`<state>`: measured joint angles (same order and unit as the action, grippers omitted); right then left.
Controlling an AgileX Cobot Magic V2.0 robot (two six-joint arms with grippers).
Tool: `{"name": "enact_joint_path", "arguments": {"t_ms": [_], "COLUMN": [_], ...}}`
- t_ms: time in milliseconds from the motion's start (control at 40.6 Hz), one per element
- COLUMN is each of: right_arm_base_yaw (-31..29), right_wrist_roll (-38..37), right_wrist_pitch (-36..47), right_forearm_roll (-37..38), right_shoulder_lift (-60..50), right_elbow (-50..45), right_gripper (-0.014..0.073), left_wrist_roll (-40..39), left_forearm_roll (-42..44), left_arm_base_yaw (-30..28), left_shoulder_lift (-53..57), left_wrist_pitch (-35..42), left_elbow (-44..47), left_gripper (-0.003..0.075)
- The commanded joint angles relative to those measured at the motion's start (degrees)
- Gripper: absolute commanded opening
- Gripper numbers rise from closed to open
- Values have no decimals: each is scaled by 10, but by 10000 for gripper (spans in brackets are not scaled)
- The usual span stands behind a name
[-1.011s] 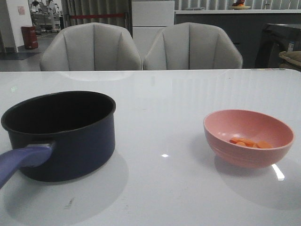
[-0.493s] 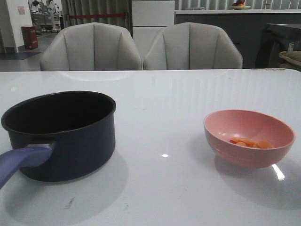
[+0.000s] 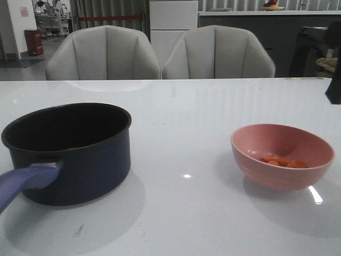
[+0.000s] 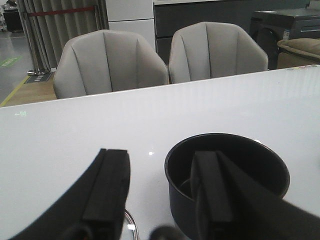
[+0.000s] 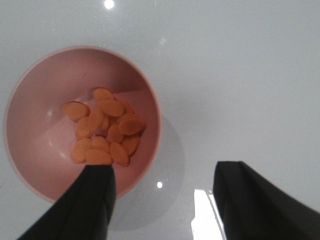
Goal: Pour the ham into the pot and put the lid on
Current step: 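Move the right gripper to the pink bowl rim and grasp it, then lift the pink bowl over the saucepan and tip the pieces in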
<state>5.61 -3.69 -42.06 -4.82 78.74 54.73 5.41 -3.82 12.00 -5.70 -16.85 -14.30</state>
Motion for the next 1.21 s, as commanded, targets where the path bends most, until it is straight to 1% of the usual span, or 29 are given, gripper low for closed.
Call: {"name": "enact_joint_path", "arguments": {"t_ms": [0,74,222,296,345,468,641,666,715,813,912,986,1060,1183], "right_arm_base_yaw": [-5,-5,-5,-5,-5,-5,-5,-5,-5,-5,6,28,64,131], "right_wrist_roll": [23,37,37,37,37,37,37,37,37,37,37,60,86,104], "right_wrist_pitch": [6,4,14,19,24,40,61,66,54,29,31,60,102,178], "right_forearm_roll": [-14,-19,-19,-22,-26,-43,-46,-46,-51,-66,-74,-74,-74,-73], "right_shoulder_lift": [32,72,129,152,167,195,200,199,197,186,156,124,90,53], "right_elbow": [37,51,64,66,66,66,67,70,79,104,115,115,115,115], "right_gripper": [528,528,528,509,470,335,140,125,142,141,141,141,141,141], "left_wrist_roll": [-1,-1,-1,-1,-1,-1,-1,-1,-1,-1,-1,-1,-1,-1], "left_forearm_roll": [-1,-1,-1,-1,-1,-1,-1,-1,-1,-1,-1,-1,-1,-1], "left_arm_base_yaw": [4,4,4,4,4,4,4,4,4,4,4,4,4,4], "left_shoulder_lift": [-8,-8,-8,-8,-8,-8,-8,-8,-8,-8,-8,-8,-8,-8], "left_wrist_pitch": [50,50,50,50,50,50,49,49,49,49,49,49,49,49], "left_elbow": [-16,-16,-16,-16,-16,-16,-16,-16,-16,-16,-16,-16,-16,-16], "left_gripper": [343,343,343,343,343,343,343,343,343,343,343,343,343,343]}}
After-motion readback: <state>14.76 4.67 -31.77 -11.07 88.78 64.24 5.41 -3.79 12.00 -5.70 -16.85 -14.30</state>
